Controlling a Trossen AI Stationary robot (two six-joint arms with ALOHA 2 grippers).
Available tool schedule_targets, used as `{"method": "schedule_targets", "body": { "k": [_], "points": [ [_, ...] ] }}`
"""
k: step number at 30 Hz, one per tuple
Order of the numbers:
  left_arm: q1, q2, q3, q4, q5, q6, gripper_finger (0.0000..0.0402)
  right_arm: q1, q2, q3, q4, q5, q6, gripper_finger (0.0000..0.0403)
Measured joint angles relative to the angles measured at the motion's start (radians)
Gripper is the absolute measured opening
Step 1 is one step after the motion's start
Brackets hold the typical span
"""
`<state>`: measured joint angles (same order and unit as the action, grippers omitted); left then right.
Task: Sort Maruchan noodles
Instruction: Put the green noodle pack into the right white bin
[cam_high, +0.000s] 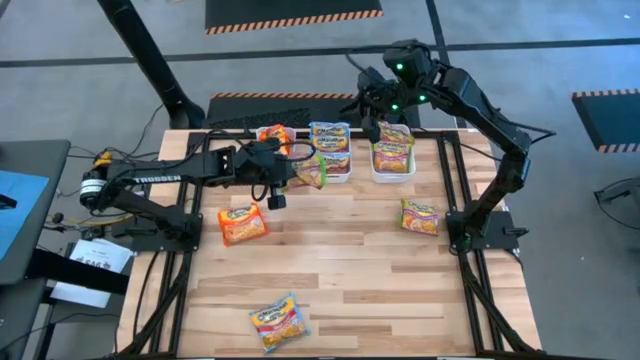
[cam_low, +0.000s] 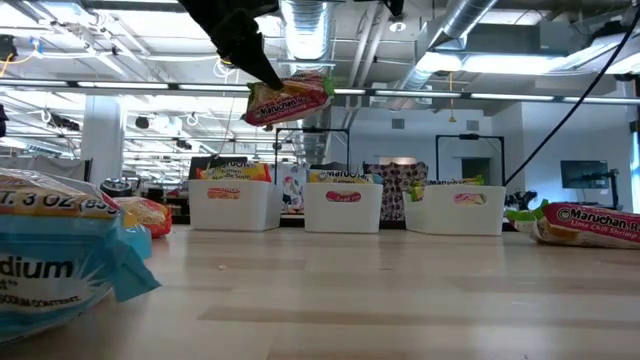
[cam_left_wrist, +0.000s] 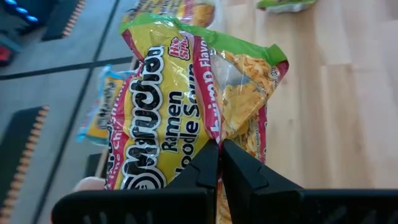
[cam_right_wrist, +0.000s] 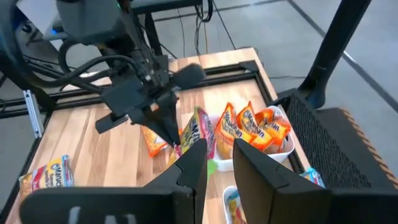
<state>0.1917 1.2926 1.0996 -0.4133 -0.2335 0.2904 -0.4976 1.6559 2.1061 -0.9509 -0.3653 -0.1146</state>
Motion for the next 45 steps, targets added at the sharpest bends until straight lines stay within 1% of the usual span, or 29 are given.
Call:
{"method": "schedule_targets", "body": {
  "k": [5,9,13,17,33,37,39,43,45],
  "points": [
    [0.0,0.0,0.0,0.001,-0.068,0.047,0.0,0.002,0.014,0.0,-0.002,0.0,-0.024,0.0103],
    [0.0,0.0,0.0,0.001,-0.088,0.08,0.0,0.009,0.031,-0.001,-0.018,0.0,-0.043,0.0103],
    [0.0,0.0,0.0,0.002,-0.09,0.121,0.0,0.025,0.063,-0.004,-0.014,0.001,-0.059,0.0103],
    [0.0,0.0,0.0,0.001,-0.09,0.126,0.0,0.033,0.088,-0.002,-0.015,0.001,-0.128,0.0103],
    [0.0,0.0,0.0,0.0,-0.093,0.232,0.0,0.071,0.229,-0.002,-0.078,0.001,-0.087,0.0103],
    [0.0,0.0,0.0,-0.007,-0.093,0.248,0.0,0.073,0.263,-0.002,-0.077,0.002,-0.117,0.0103],
    [0.0,0.0,0.0,-0.02,-0.093,0.248,0.0,0.073,0.276,-0.002,-0.079,0.011,-0.126,0.0103],
    [0.0,0.0,0.0,-0.036,-0.092,0.248,0.0,0.073,0.282,-0.002,-0.117,0.079,-0.123,0.0103],
    [0.0,0.0,0.0,-0.044,-0.093,0.248,0.0,0.078,0.281,-0.002,-0.129,0.089,-0.127,0.0103]
  ]
}}
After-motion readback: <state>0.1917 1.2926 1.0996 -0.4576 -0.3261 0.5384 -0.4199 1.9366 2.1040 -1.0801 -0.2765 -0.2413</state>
